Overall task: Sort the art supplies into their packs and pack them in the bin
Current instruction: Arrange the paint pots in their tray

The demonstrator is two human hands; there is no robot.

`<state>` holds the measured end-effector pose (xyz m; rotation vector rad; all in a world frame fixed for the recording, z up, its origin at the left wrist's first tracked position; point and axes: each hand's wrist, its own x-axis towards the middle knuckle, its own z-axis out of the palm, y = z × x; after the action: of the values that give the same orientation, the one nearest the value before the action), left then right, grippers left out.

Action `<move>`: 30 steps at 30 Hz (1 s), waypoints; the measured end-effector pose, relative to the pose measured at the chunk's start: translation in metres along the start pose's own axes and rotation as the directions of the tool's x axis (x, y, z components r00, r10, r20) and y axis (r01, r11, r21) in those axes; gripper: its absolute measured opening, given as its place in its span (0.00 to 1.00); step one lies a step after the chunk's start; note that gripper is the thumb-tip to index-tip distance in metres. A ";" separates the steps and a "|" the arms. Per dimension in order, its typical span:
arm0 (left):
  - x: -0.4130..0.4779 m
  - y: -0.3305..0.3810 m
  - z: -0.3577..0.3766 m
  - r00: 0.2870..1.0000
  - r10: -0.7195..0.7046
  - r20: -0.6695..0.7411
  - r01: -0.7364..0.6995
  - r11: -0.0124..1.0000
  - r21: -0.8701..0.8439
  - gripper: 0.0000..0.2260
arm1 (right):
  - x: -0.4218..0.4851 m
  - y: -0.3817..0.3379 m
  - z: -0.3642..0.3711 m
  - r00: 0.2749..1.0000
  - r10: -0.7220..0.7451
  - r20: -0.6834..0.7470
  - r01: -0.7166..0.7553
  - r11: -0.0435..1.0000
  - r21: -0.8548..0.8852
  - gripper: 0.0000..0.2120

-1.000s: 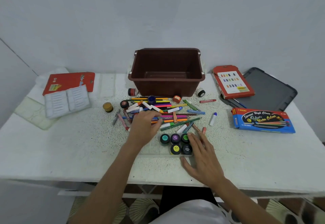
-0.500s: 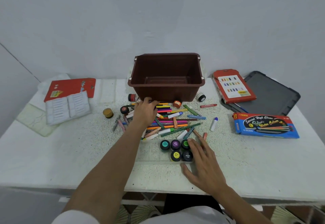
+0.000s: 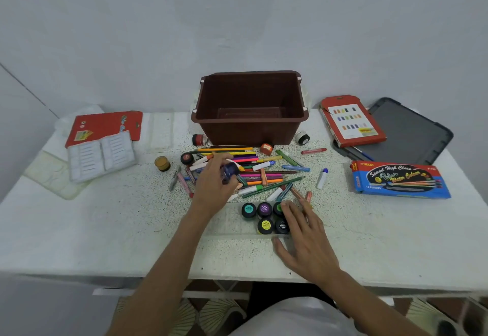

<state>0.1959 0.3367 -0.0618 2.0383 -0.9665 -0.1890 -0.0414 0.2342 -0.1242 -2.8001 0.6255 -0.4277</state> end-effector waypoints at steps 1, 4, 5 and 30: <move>-0.011 0.002 -0.001 1.000 -0.022 0.003 0.023 0.999 -0.026 0.20 | 0.000 0.000 0.000 1.000 0.001 0.001 -0.001 1.000 0.001 0.37; -0.042 0.003 -0.002 0.998 -0.050 0.025 0.051 0.998 -0.040 0.19 | 0.000 0.000 0.000 1.000 0.006 0.005 -0.006 1.000 0.001 0.36; -0.051 0.004 -0.004 0.997 -0.068 0.035 0.069 0.997 -0.045 0.17 | 0.000 0.000 0.000 1.000 0.006 0.007 -0.006 1.000 0.001 0.36; -0.095 -0.001 0.012 0.970 -0.079 0.229 0.089 0.995 -0.035 0.12 | -0.001 -0.001 -0.002 1.000 -0.001 0.010 0.001 1.000 0.000 0.37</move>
<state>0.1251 0.3956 -0.0892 2.0481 -1.0048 -0.4943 -0.0421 0.2352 -0.1224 -2.8011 0.6220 -0.4134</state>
